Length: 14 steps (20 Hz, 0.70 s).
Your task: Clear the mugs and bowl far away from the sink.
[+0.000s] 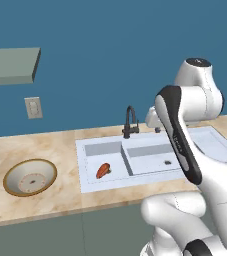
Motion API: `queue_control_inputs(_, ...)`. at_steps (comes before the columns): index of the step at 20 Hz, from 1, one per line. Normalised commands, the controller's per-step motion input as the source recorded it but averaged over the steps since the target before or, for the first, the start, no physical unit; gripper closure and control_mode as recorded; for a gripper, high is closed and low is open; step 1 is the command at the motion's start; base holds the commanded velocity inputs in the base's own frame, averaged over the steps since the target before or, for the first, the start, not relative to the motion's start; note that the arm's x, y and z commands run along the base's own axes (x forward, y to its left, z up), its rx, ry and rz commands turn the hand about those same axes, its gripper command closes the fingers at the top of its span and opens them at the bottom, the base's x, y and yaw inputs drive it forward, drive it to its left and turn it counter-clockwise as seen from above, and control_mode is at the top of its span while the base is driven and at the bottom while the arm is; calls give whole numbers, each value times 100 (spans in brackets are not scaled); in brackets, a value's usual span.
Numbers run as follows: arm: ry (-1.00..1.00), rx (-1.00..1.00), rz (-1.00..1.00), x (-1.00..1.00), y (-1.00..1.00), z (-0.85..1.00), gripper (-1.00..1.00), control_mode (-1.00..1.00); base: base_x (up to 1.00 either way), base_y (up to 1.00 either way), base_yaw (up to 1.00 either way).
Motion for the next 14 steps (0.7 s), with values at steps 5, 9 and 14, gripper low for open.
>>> queue_control_inputs(5,-2,0,1,-35,0,6,-100,-100,0,0,0)
queue_control_inputs(9,-10,-1,2,-30,0,1,-100,-100,0,0,0)
queue_control_inputs(14,-14,0,3,-38,0,0,-100,-100,0,0,0)
